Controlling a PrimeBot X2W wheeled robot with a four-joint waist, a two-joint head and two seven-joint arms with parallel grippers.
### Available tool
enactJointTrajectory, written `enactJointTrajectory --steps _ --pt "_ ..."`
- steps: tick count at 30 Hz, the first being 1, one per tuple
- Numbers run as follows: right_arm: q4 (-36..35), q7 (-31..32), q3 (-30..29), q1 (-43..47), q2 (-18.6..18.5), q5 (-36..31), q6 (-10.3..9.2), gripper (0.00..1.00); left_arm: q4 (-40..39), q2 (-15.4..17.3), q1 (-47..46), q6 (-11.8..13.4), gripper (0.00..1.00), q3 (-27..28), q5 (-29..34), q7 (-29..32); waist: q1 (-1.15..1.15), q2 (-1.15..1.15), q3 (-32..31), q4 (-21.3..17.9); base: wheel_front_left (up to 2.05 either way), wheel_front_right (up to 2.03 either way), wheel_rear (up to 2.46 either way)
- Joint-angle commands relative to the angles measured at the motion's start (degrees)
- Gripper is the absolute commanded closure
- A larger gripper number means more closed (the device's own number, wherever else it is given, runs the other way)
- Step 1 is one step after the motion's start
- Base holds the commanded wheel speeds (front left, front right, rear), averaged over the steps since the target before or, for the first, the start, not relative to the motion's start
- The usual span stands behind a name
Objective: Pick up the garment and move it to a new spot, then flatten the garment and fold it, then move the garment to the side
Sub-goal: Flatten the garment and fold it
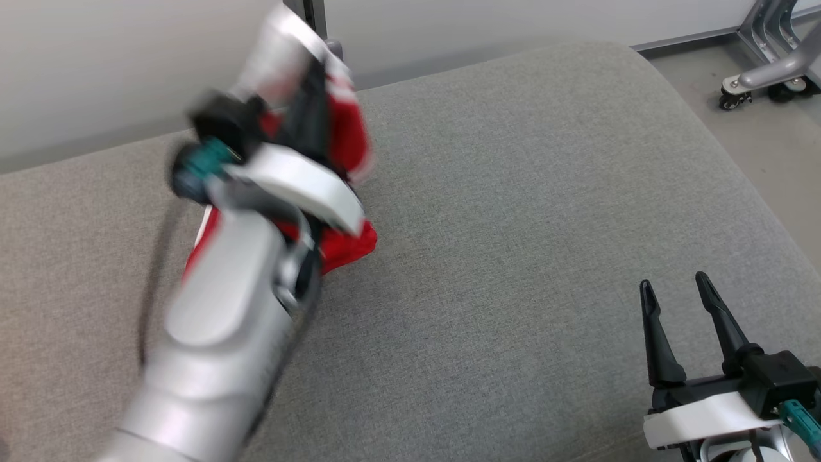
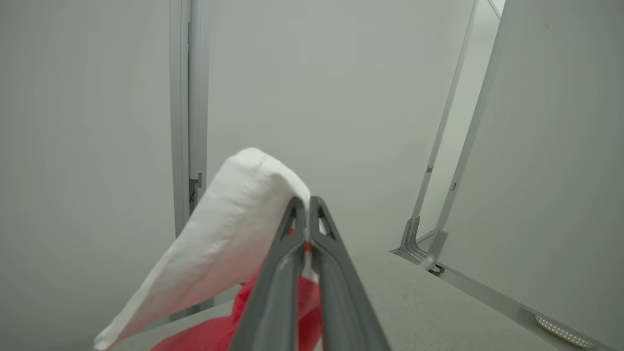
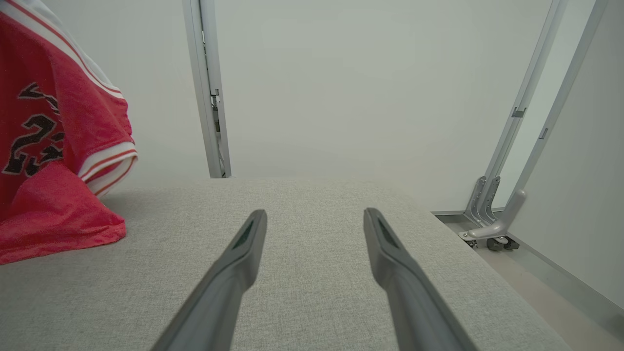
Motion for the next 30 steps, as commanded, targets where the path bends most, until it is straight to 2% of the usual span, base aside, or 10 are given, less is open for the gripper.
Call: enactJointTrajectory --steps 1,5,8,13,14,15,16,20,25,30 --pt "0.11 -0.30 0.12 -0.39 -0.35 0.49 -0.01 0.00 -0.29 0.51 1.15 -0.06 1.00 -1.25 -0.30 0.43 0.00 0.00 0.54 -0.09 0.00 0.00 0.00" --pt "0.32 -0.30 1.28 -1.73 -0.37 1.28 -0.01 0.00 -2.55 -0.81 5.79 -1.01 1.00 -13.08 -3.55 1.36 0.00 0.00 2.03 -1.34 0.00 0.00 0.00" --pt "0.48 -0.30 2.29 -2.37 -0.35 2.03 -0.01 0.00 -4.68 -0.35 6.74 -0.22 1.00 -23.31 -6.98 2.13 0.00 0.00 3.06 -2.72 0.00 0.00 0.00" --pt "1.05 -0.30 2.93 -2.39 -0.33 3.40 -0.01 0.00 -6.26 -0.64 4.98 1.56 1.00 -36.34 -10.87 1.60 0.00 0.00 4.33 -5.21 0.00 0.00 0.00" --pt "1.25 -0.30 2.91 -2.22 -0.33 3.62 -0.01 0.00 -6.67 -0.56 5.04 1.09 0.95 -38.25 -12.20 1.23 0.00 0.00 4.52 -5.56 0.00 0.00 0.00" --pt "1.46 -0.30 2.86 -2.05 -0.34 3.77 -0.01 0.00 -6.51 -0.43 5.27 1.14 0.51 -39.85 -13.25 1.00 0.00 0.00 4.69 -5.86 0.00 0.00 0.00" --pt "1.63 -0.30 2.84 -2.00 -0.35 3.87 -0.01 0.00 -5.80 -0.33 5.33 1.33 0.00 -41.83 -14.03 1.39 0.00 0.00 4.89 -6.09 0.00 0.00 0.00" --pt "1.62 -0.30 2.13 -2.40 -0.35 4.39 -0.01 0.00 -3.95 -0.47 7.08 0.28 0.00 -45.47 -18.17 4.27 0.00 0.00 5.54 -6.37 0.00 0.00 0.00" --pt "1.41 -0.30 0.66 -2.24 -0.32 4.39 -0.01 0.00 -4.80 -0.46 9.09 -2.39 0.00 -46.61 -22.57 9.03 0.00 0.00 5.53 -4.80 0.00 0.00 0.00" --pt "1.17 -0.30 -0.30 -1.65 -0.33 4.21 -0.01 0.00 -6.35 -0.41 8.10 0.43 0.00 -43.79 -25.29 6.56 0.00 0.00 4.64 -2.55 0.00 0.00 0.00"
